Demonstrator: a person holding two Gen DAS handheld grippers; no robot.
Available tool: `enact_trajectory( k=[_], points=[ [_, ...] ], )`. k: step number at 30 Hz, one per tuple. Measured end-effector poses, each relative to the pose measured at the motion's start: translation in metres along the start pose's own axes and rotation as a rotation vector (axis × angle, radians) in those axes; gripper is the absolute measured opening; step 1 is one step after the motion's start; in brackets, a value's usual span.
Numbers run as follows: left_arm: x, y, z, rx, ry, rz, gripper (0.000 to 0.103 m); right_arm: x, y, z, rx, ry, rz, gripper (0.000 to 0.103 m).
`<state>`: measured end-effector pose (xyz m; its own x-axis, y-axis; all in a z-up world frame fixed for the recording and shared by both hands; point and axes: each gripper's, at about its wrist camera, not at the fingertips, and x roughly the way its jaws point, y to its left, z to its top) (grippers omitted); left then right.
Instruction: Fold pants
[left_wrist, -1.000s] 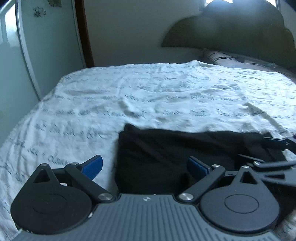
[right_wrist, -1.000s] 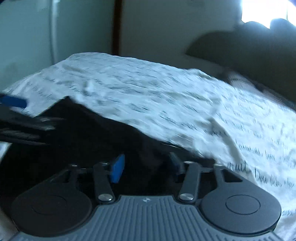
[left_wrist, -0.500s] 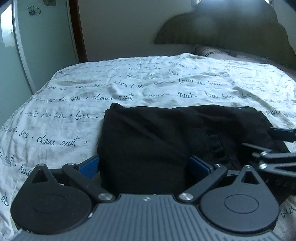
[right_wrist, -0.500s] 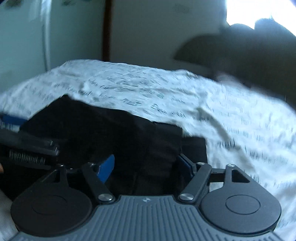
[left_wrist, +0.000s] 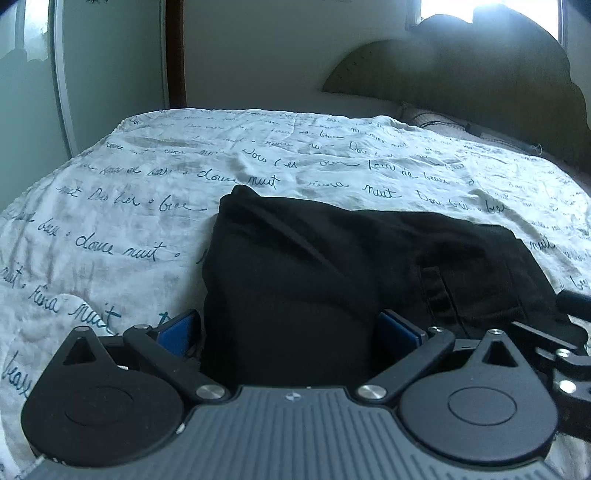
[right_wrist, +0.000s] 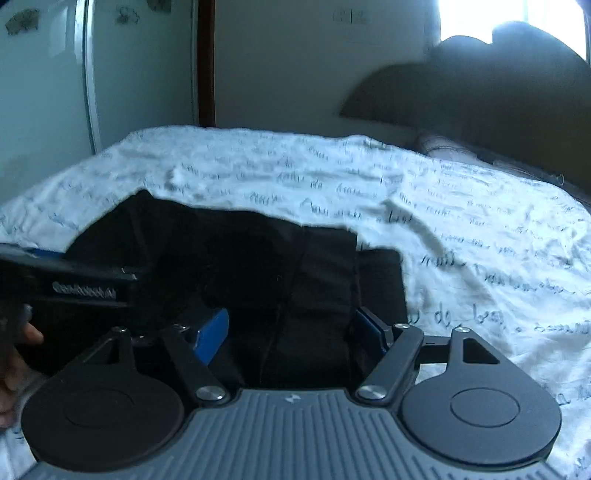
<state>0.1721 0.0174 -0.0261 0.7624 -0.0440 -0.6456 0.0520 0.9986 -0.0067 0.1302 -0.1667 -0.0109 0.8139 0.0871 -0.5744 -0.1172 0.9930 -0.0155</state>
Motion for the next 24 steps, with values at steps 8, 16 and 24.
enact_trajectory(
  k=[8, 16, 24],
  points=[
    [-0.019, 0.0, -0.016, -0.033, -0.01, 0.008, 0.103, -0.003, 0.008, -0.013, -0.045, 0.014, 0.004, 0.075],
    [-0.027, -0.007, -0.024, 0.008, -0.054, 0.051, 0.103, -0.018, 0.0, -0.016, 0.027, -0.012, 0.033, 0.075],
    [-0.026, -0.009, -0.03, 0.024, -0.09, 0.061, 0.103, -0.004, -0.006, -0.026, 0.056, 0.004, 0.014, 0.081]
  ],
)
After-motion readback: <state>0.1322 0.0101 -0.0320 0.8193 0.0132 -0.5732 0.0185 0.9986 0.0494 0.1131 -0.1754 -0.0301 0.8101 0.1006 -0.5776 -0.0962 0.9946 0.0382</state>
